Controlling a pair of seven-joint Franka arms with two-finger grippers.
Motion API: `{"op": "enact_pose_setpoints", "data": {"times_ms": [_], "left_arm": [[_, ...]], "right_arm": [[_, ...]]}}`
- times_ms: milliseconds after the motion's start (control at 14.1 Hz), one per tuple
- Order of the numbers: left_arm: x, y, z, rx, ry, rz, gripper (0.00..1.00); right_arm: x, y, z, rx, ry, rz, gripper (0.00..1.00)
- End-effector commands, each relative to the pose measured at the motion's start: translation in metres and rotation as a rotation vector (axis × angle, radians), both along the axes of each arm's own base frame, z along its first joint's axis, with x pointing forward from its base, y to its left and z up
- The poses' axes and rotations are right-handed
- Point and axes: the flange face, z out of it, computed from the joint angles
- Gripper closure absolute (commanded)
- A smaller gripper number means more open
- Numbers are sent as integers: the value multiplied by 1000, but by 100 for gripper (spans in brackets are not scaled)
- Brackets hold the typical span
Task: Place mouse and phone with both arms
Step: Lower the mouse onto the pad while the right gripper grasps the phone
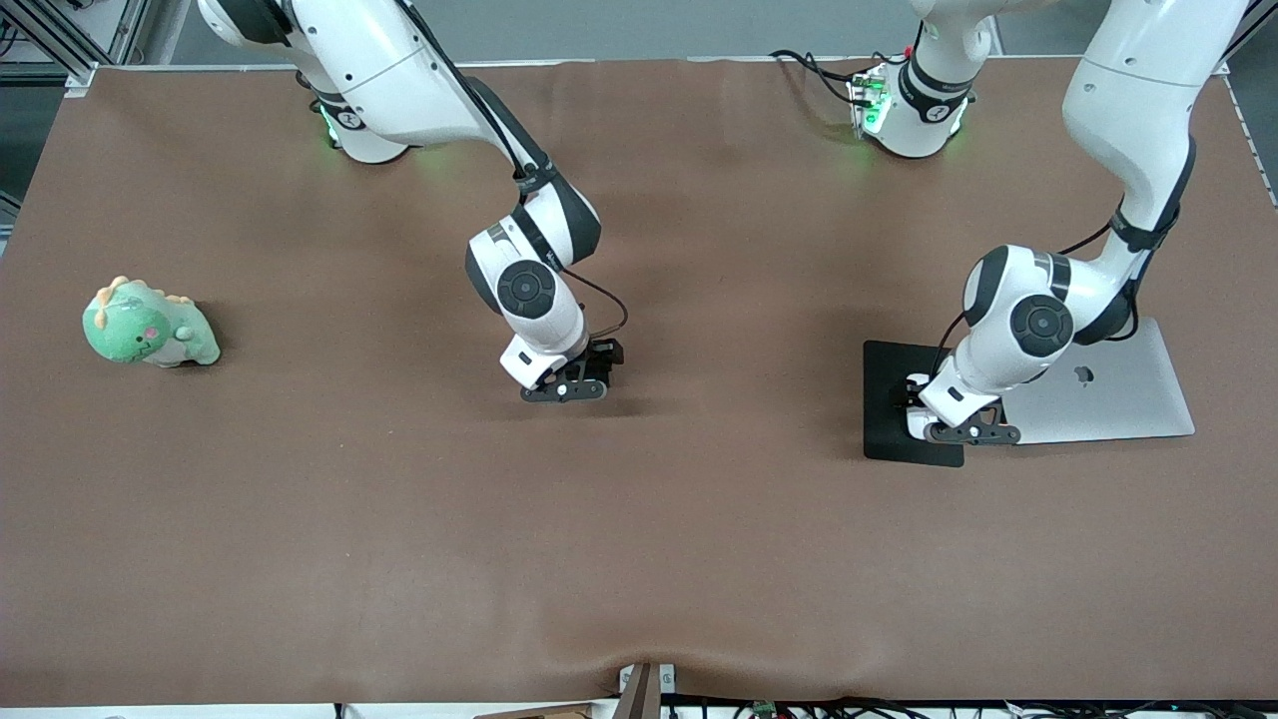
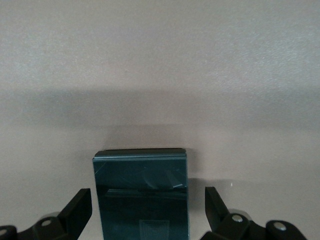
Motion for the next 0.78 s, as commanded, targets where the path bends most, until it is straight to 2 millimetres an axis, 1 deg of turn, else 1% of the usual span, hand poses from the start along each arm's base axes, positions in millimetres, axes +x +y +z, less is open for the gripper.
{"op": "enact_pose_setpoints", "data": {"times_ms": [0,71,142,213,285,356,427,498,569,640,711], "left_arm": [[-1,0,42,41,-27,-24,0],[-2,-5,53,45,-32,-29,0],[-1,-6,66,51,-30,-25,0],[1,-6,78,61,-24,-19,0],[4,-8,94,72,-19,-20,0],[7,-10,107,84,-2,-18,0],[10,-15,122,86,12,-12,0],[11,-22,140,77,27,-2,0],[13,-28,163,71,34,10,0],[15,-31,186,77,42,18,0],[17,-34,207,83,57,22,0]], "right_arm": [[-12,0,-7,1,-27,-1,0],[-13,2,-9,-1,-25,2,0],[-15,3,-11,-3,-22,5,9],[-14,2,-11,-5,-20,4,39],[-15,2,-10,-7,-16,8,62],[-11,1,-8,-5,-19,8,87],[-7,-2,-5,-2,-21,-5,100],[-5,-5,-3,-1,-20,-23,100],[0,-13,-1,-11,-1,-39,100],[4,-19,11,-24,26,-49,100],[11,-28,30,-31,44,-65,100]]}}
